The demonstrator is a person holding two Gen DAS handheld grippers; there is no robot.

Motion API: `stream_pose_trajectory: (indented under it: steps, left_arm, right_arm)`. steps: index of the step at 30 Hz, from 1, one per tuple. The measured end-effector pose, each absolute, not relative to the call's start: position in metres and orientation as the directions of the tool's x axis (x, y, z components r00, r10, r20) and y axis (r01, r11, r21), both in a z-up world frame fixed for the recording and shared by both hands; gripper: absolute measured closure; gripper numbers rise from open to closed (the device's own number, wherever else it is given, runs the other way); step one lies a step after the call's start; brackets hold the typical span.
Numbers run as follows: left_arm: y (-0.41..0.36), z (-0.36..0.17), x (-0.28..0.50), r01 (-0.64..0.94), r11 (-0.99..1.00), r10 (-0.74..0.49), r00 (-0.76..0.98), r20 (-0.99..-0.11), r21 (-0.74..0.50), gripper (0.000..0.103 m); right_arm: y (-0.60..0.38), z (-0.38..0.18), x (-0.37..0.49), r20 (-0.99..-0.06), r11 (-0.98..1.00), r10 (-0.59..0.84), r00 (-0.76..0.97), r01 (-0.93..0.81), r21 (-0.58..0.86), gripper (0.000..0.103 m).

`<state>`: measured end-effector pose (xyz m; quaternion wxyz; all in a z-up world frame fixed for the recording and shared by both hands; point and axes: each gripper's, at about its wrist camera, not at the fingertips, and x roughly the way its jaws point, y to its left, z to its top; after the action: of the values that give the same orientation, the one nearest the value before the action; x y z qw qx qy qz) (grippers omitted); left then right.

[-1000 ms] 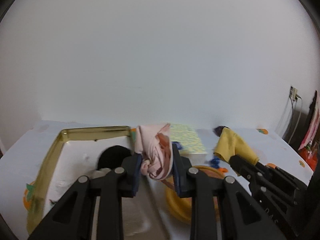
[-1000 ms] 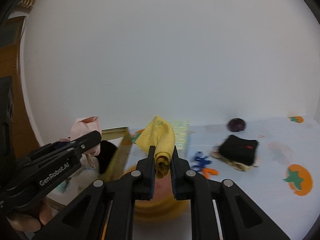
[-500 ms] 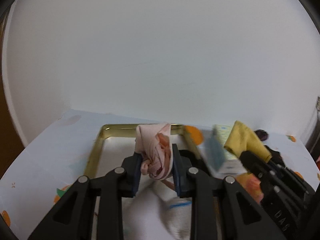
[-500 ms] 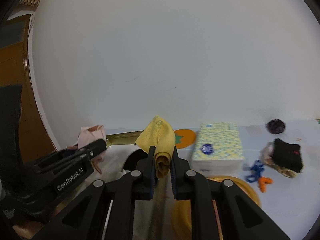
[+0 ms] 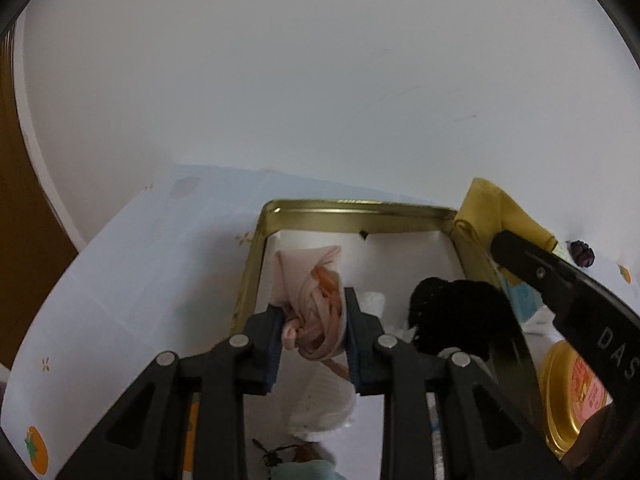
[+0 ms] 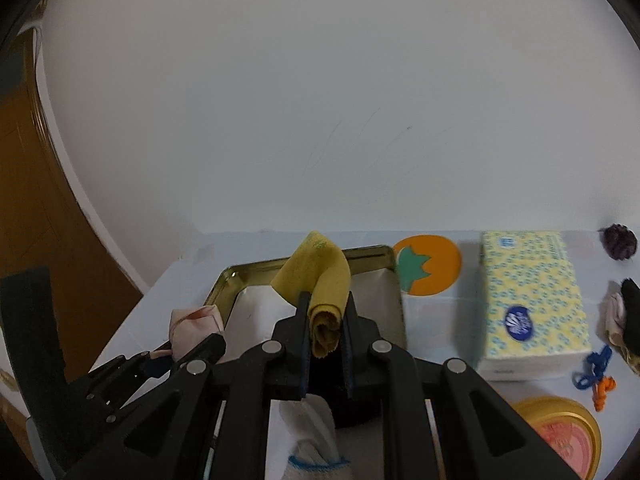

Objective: Organize soft objects
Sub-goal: 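Carry the pink cloth with the left tool while the right tool carries the yellow cloth to the gold tray, then open both tools to drop the pink and yellow cloths in the gold tray, then move both open tools back toward the remaining soft items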

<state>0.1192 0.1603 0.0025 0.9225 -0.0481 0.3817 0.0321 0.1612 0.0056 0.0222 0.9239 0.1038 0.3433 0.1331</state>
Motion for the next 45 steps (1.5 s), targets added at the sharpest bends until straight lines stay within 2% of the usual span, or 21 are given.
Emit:
stream_pose_trajectory:
  steps: [3,5,6,7,8,9,10,11,13,17,23,27,34,45]
  left_arm:
    - [0.164,-0.002,0.124,-0.107,0.991,0.015,0.685,-0.728,-0.081,0.069]
    - [0.165,-0.002,0.123,-0.121,0.988,0.013,0.678,-0.735,-0.094,0.045]
    - [0.166,-0.002,0.123,-0.129,0.985,0.002,0.675,-0.738,-0.115,0.022]
    - [0.168,-0.002,0.123,-0.135,0.983,-0.003,0.673,-0.739,-0.126,0.008]
    - [0.169,-0.002,0.122,-0.146,0.98,0.001,0.673,-0.74,-0.132,0.004]
    - [0.168,-0.001,0.12,-0.157,0.979,0.009,0.673,-0.74,-0.13,0.001]
    - [0.169,-0.001,0.12,-0.165,0.978,0.016,0.673,-0.739,-0.13,0.001]
    - [0.17,-0.001,0.119,-0.172,0.977,0.021,0.674,-0.739,-0.129,0.001]
    - [0.171,-0.004,0.119,-0.175,0.976,0.022,0.672,-0.74,-0.13,0.001]
    - [0.168,-0.005,0.119,-0.165,0.979,0.025,0.683,-0.73,-0.12,0.001]
    - [0.157,0.001,0.113,-0.157,0.986,0.069,0.718,-0.692,-0.065,0.001]
    - [0.155,0.009,0.104,-0.175,0.983,0.102,0.768,-0.633,-0.054,0.001]
    - [0.151,0.013,0.093,-0.174,0.982,0.106,0.816,-0.568,-0.067,0.001]
    - [0.133,0.024,0.063,-0.122,0.987,0.065,0.894,-0.444,-0.102,0.001]
  right_arm:
    - [0.01,0.02,0.176,-0.63,0.94,0.329,0.704,-0.181,0.289,0.088]
    - [0.014,0.018,0.177,-0.639,0.924,0.372,0.673,-0.204,0.323,0.087]
    - [0.014,0.014,0.181,-0.637,0.906,0.414,0.651,-0.222,0.361,0.083]
    - [0.017,0.016,0.173,-0.633,0.896,0.434,0.641,-0.231,0.38,0.08]
    - [0.018,0.014,0.174,-0.633,0.885,0.455,0.626,-0.239,0.4,0.063]
    - [0.017,0.012,0.175,-0.635,0.877,0.469,0.614,-0.236,0.419,0.038]
    - [0.017,0.012,0.172,-0.627,0.871,0.475,0.617,-0.232,0.432,0.03]
    - [0.013,0.014,0.167,-0.603,0.862,0.486,0.632,-0.23,0.452,0.026]
    - [0.005,0.019,0.154,-0.543,0.844,0.499,0.675,-0.236,0.482,0.026]
    - [-0.007,0.028,0.132,-0.479,0.841,0.479,0.736,-0.227,0.491,0.026]
    - [-0.032,0.026,0.092,-0.405,0.89,0.344,0.847,-0.157,0.427,0.026]
    - [-0.049,0.019,0.063,-0.335,0.93,0.212,0.918,-0.084,0.359,0.026]
    - [-0.066,0.021,0.053,-0.31,0.946,0.14,0.94,-0.035,0.322,0.025]
    - [-0.065,0.028,0.032,-0.239,0.984,0.026,0.971,0.017,0.178,0.025]
